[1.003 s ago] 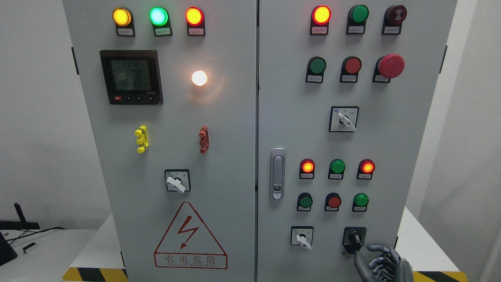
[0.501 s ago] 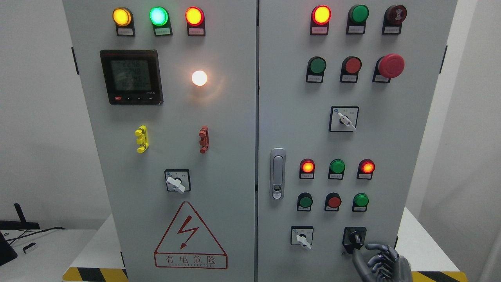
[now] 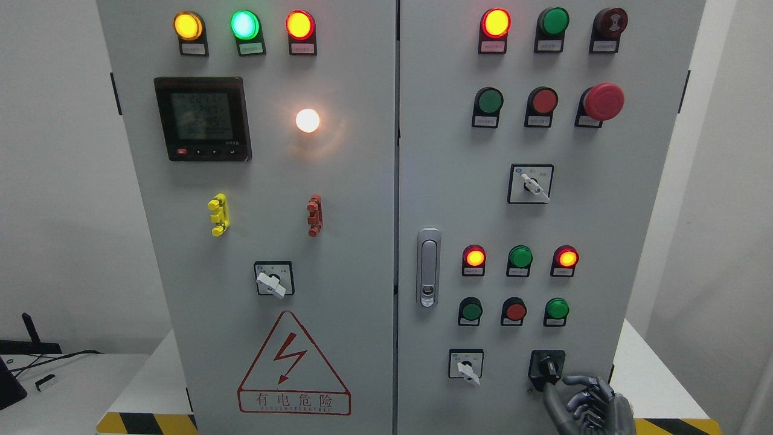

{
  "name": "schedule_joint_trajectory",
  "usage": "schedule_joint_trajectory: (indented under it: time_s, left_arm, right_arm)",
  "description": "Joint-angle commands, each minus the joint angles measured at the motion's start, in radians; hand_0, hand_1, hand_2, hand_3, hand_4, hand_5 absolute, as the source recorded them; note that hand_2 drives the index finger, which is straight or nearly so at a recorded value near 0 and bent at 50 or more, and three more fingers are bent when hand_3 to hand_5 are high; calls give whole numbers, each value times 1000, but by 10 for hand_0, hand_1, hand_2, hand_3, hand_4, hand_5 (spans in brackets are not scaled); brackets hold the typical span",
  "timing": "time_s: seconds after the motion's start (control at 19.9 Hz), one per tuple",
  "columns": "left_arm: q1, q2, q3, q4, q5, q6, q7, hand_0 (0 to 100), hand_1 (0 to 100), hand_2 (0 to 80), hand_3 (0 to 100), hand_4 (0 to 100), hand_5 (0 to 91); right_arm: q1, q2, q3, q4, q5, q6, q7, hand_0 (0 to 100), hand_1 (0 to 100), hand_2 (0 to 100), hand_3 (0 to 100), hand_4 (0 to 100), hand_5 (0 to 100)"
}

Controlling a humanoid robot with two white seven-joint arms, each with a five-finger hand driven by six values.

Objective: Trip black knob to open circuit
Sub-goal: 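Close the right hand fingers around the black rotary knob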

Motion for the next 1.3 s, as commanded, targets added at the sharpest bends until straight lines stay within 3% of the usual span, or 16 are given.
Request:
schedule_joint_trajectory:
  time_s: [0.0, 1.25]
  left_arm:
    - [0, 1, 0, -1, -31, -1, -1, 120, 389, 0, 0, 0, 0]
    - [0, 1, 0, -1, -31, -1, -1, 120, 389, 0, 0, 0, 0]
  right_arm:
    - [0, 1, 2, -1, 0, 1, 0, 239, 771, 501, 831, 904, 997]
    - [-1, 1, 6, -5, 0, -1, 0, 254, 773, 521, 849, 909, 998]
